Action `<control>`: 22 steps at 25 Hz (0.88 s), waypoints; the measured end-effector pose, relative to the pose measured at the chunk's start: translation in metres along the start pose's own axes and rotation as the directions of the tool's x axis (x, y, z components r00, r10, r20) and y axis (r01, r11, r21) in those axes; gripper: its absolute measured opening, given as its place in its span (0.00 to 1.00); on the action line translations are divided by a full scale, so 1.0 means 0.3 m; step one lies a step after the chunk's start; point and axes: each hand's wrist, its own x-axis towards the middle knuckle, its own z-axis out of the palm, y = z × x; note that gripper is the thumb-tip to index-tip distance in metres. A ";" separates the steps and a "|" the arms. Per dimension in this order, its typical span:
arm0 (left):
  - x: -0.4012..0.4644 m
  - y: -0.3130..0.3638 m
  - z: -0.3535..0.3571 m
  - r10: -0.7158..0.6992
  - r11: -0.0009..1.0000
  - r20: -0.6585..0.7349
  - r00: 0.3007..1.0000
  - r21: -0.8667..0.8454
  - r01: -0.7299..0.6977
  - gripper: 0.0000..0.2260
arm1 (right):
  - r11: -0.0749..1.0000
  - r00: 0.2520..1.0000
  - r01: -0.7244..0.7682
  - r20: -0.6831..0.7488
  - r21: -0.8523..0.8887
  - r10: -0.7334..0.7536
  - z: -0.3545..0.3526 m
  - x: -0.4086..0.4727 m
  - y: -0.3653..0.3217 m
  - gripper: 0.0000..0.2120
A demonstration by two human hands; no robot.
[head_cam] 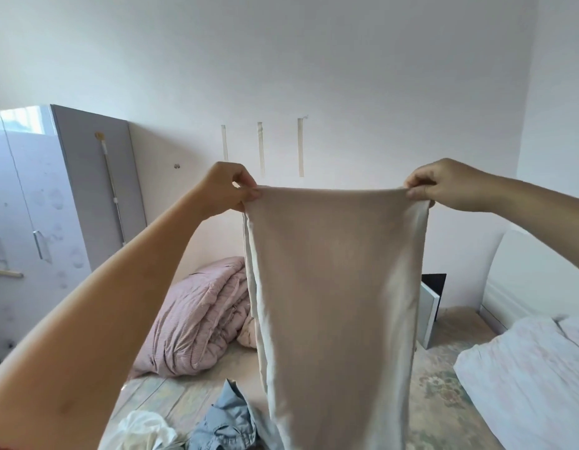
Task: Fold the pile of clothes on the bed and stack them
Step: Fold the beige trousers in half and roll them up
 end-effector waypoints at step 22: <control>0.447 -0.488 0.464 -0.098 0.869 -0.054 0.994 0.481 0.112 0.05 | 0.968 0.995 -0.071 -0.085 -0.241 0.052 0.417 0.481 0.427 0.08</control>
